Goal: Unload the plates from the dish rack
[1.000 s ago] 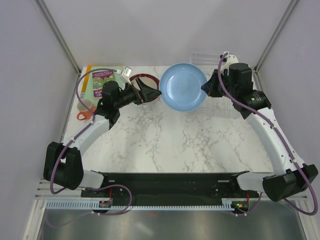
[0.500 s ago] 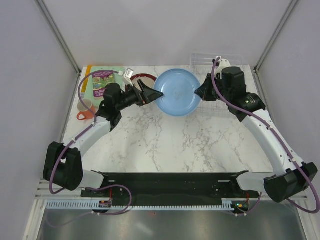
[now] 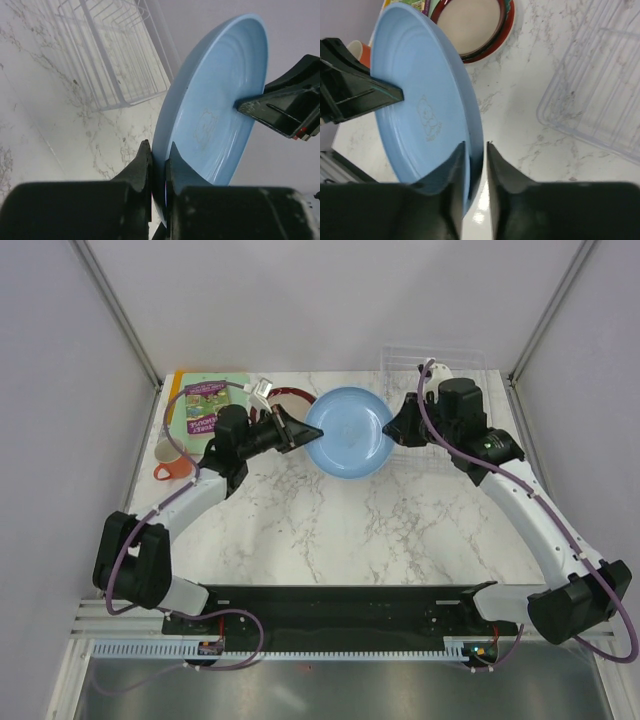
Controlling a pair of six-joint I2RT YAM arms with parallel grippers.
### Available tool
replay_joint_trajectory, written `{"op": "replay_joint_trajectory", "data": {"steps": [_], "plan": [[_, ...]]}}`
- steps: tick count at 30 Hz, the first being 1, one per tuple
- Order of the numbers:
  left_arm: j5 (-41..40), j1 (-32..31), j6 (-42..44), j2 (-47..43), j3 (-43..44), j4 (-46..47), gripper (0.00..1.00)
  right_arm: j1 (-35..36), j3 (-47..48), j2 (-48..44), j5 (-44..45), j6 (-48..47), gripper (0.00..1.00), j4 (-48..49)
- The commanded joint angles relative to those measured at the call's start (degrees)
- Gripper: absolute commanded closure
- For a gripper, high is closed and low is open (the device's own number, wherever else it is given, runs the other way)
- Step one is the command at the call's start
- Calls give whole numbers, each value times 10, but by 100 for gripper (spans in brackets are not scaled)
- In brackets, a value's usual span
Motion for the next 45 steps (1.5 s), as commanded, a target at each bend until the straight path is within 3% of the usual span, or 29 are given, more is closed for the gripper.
{"op": "replay_joint_trajectory", "data": {"steps": [1, 2, 3, 5, 6, 12, 18, 24, 33, 45], "plan": [[11, -2, -2, 10, 27, 11, 98, 3, -9, 5, -45, 10, 60, 46], [-1, -2, 11, 6, 27, -6, 98, 2, -10, 5, -36, 9, 51, 46], [-14, -2, 21, 3, 36, -27, 98, 3, -11, 4, -28, 3, 36, 44], [-52, -2, 61, 1, 48, -87, 98, 3, -11, -3, 11, -5, 26, 34], [-65, -1, 75, 1, 66, -107, 98, 3, -11, -5, 27, -10, 15, 31], [-136, 17, 149, 37, 160, -224, 98, 3, -11, -15, 91, -39, 6, 8], [-153, 77, 166, 96, 227, -275, 98, 2, -30, -26, 102, -57, 5, -2], [-117, 148, 169, 190, 294, -286, 98, 2, -47, -31, 138, -69, 4, -9], [-83, 175, 165, 335, 417, -309, 98, 2, -66, -3, 137, -74, 4, -7], [-104, 201, 179, 380, 424, -330, 98, 2, -76, 24, 123, -73, 4, 4]]}}
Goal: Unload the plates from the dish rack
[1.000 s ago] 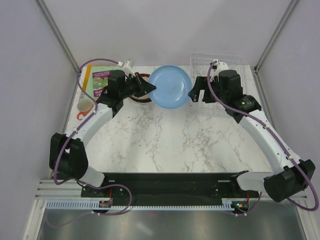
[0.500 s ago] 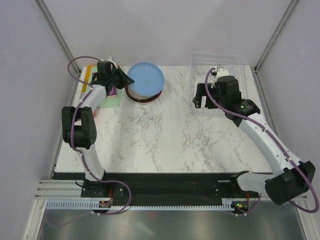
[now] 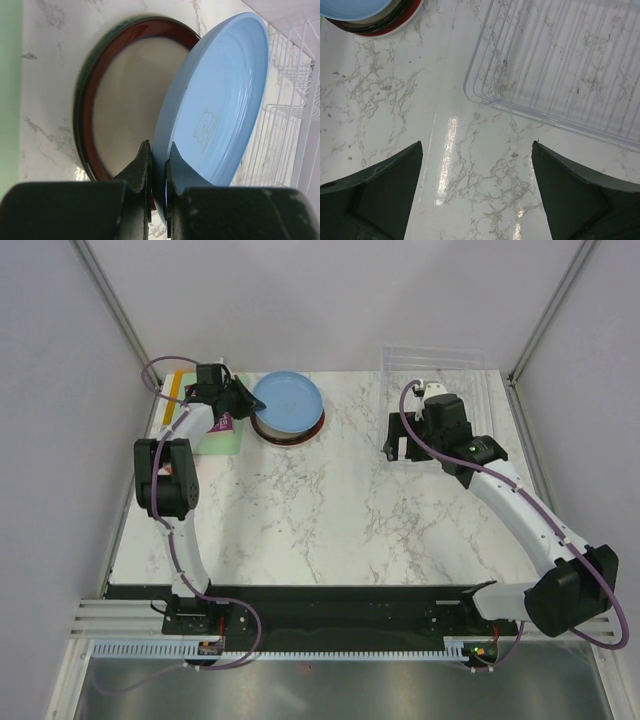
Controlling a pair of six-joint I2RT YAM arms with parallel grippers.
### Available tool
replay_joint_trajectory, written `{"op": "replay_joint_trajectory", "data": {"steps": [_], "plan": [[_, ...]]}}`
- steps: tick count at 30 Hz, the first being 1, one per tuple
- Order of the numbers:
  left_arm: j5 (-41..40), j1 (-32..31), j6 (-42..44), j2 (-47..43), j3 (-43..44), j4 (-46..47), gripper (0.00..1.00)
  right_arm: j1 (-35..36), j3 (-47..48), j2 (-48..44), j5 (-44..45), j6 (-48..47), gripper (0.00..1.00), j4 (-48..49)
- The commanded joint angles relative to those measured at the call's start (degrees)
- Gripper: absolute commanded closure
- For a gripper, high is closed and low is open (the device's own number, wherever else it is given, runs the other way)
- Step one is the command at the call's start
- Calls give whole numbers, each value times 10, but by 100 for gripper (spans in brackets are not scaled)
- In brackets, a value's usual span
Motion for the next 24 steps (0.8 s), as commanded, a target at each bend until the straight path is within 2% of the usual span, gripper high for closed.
{"op": "replay_joint_trajectory", "data": {"steps": [1, 10, 12, 13, 14, 16, 17, 22, 23, 24], "plan": [[7, 11, 29, -4, 11, 8, 98, 1, -5, 5, -5, -7, 4, 19], [1, 14, 50, 5, 1, -3, 92, 1, -9, 1, -11, -5, 4, 21], [-1, 14, 48, 8, -3, -4, 86, 0, -11, -2, -13, -5, 4, 22], [1, 14, 49, 9, -4, -5, 82, 1, -13, -3, -13, -4, 4, 22], [2, 14, 48, 10, -5, -5, 68, 1, -14, -4, -12, -4, 4, 21], [2, 14, 50, 12, -6, -5, 55, 1, -16, -4, -13, -4, 4, 23], [1, 14, 50, 11, -10, -7, 44, 1, -16, -4, -14, -4, 4, 23], [-5, 14, 55, 3, -15, -12, 38, 1, -19, -6, -15, -1, 4, 22], [-7, 14, 57, 1, -15, -15, 34, 1, -20, -7, -15, 1, 4, 24], [-15, 14, 60, -1, -16, -22, 22, 1, -20, -8, -15, 0, 4, 24]]}}
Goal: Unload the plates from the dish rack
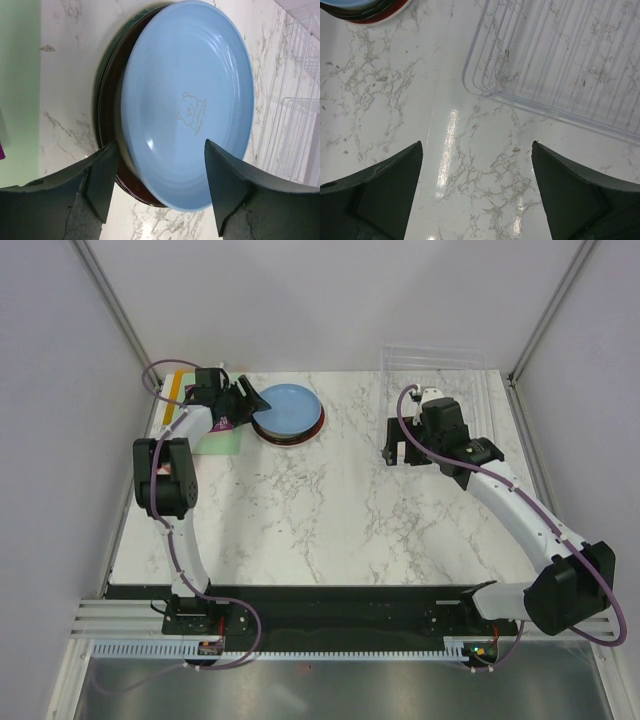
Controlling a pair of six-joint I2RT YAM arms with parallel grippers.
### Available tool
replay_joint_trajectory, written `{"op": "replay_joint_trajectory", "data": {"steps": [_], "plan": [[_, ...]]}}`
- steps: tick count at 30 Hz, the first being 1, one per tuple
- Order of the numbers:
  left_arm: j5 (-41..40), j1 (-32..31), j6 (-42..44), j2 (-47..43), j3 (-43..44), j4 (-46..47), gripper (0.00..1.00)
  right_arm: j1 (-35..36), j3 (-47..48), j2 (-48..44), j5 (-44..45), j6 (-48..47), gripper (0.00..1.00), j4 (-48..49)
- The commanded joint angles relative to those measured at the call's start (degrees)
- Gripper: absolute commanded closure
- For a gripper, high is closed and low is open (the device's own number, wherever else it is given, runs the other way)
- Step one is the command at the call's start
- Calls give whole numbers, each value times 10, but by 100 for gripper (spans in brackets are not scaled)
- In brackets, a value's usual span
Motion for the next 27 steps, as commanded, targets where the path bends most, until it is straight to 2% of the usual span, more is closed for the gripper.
{"op": "replay_joint_trajectory", "data": {"steps": [1, 5, 10, 11, 14, 22, 25, 27], "plan": [[-13, 1, 25, -15, -5, -9, 20, 1, -6, -16, -5, 1, 4, 19], [-37, 1, 35, -41, -28, -21, 14, 1, -13, -23, -5, 3, 4, 21], [-78, 1, 52, -91, -62, -41, 11, 1, -19, -38, 3, 4, 3, 21], [-90, 0, 55, -116, -70, -43, 4, 1, -20, -42, 4, 4, 2, 21], [-107, -1, 65, -160, -104, -43, 4, 0, -25, -57, 18, 3, 2, 19], [-103, -29, 88, -376, -215, -51, 0, 1, -59, -116, 108, -22, 2, 21], [-111, -58, 105, -473, -264, -51, 0, 1, -81, -139, 154, -30, 2, 31], [-144, -90, 123, -517, -286, -53, 0, 0, -95, -156, 171, -37, 2, 40]]}}
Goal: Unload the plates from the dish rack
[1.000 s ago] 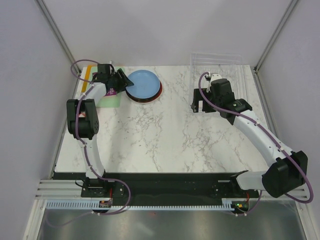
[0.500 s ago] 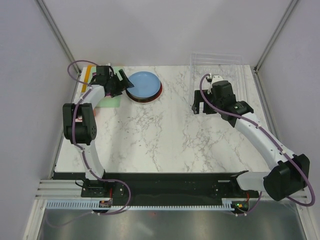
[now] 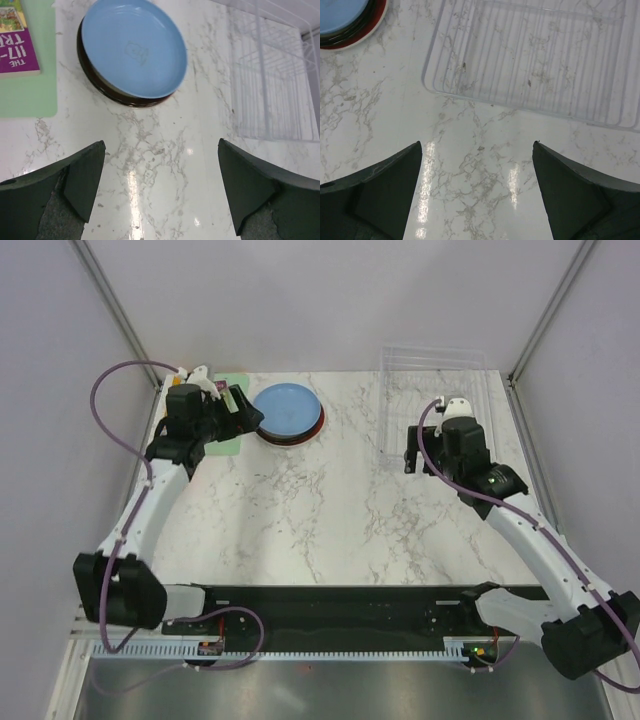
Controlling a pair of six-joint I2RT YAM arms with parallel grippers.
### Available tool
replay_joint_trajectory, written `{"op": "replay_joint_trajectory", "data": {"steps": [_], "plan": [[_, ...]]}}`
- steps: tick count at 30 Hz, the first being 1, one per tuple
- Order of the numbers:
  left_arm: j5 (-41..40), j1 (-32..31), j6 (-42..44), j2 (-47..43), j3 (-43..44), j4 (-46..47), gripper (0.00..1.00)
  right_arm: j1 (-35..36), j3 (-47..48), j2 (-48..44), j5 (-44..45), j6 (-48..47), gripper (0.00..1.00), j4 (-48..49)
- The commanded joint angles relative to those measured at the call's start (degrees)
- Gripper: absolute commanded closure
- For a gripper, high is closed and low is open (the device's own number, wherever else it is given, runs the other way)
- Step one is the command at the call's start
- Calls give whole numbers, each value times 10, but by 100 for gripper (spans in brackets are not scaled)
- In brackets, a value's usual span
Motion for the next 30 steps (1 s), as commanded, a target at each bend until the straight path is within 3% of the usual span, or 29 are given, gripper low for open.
{"op": "replay_joint_trajectory", "data": {"steps": [1, 5, 15, 19, 30], "plan": [[-49, -52, 59, -122, -64, -4, 0, 1, -40, -40, 85, -23, 2, 35], [-107, -109, 68, -248, -117, -1, 0, 1, -71, -60, 141, -31, 2, 52], [-166, -123, 104, -402, -261, 57, 0, 1, -137, -111, 191, -7, 2, 141], [-194, -123, 110, -396, -285, 79, 0, 1, -161, -106, 251, 1, 2, 159], [-175, -124, 142, -343, -254, 116, 0, 1, -152, -70, 246, 3, 2, 162]]}}
